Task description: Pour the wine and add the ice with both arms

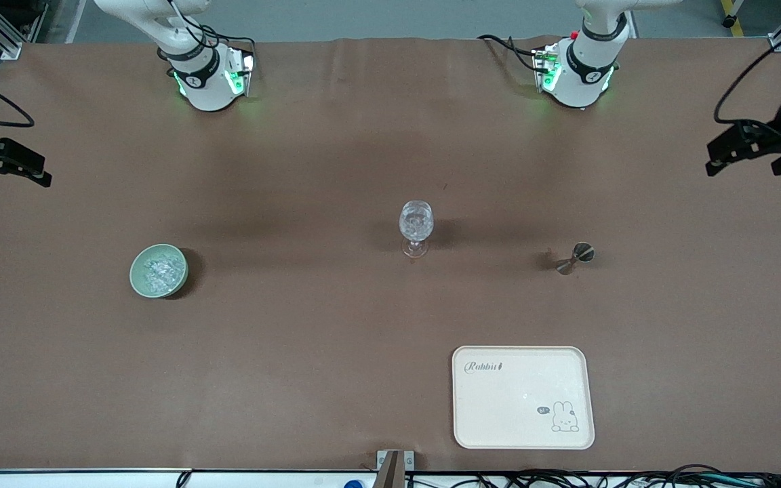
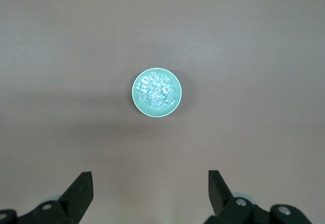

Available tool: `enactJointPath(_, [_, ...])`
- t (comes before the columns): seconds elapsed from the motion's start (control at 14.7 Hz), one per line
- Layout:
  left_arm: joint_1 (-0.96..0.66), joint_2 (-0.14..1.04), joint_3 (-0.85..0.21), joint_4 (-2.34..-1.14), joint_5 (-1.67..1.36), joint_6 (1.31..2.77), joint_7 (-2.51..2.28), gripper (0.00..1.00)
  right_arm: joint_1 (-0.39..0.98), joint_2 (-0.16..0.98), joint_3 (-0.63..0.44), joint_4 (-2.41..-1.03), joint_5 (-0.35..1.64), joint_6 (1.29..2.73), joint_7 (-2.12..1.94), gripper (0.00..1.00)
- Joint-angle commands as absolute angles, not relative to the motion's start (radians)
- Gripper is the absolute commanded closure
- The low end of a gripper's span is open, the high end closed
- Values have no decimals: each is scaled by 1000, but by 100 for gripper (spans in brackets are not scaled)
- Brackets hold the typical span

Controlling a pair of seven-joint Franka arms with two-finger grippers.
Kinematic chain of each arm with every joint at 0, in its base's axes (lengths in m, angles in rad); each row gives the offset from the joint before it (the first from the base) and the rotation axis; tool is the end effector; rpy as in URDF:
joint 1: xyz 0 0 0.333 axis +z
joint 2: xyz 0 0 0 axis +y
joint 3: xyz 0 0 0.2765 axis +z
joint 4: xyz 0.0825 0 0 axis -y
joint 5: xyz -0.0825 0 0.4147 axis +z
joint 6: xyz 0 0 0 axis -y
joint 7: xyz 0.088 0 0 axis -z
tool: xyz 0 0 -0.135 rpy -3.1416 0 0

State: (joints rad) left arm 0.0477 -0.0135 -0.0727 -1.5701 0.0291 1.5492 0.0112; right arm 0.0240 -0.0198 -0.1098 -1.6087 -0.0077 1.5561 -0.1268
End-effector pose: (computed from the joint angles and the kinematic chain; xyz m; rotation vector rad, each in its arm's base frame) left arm 0.5792 -0.0107 0.5634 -3.1110 0.0555 0.0112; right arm 0.5744 -0.0509 0.5482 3.1385 0.0645 -0.0523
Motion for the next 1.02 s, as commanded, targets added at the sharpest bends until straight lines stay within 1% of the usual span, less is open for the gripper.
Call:
enactJointPath(0.0, [63,52,-67,-1542,9,1540,42,0,38,-48,-107,-1638,-5,1568,-135,0])
enactJointPath(0.41, [192,221,-67,-1548,-132,1548,-58,0,40,-46,-109,-1637,-5,1575,-135,0])
enactJointPath(0.68, [270,346,-67,-1549,-283,1551,-175,0,37,-40,-109,-1638,-5,1594,-135,2])
enactJointPath(0.95, [362,500,-67,-1563,-483,1548,-215,1,31,30,-110,-1638,-5,1655,-129,1])
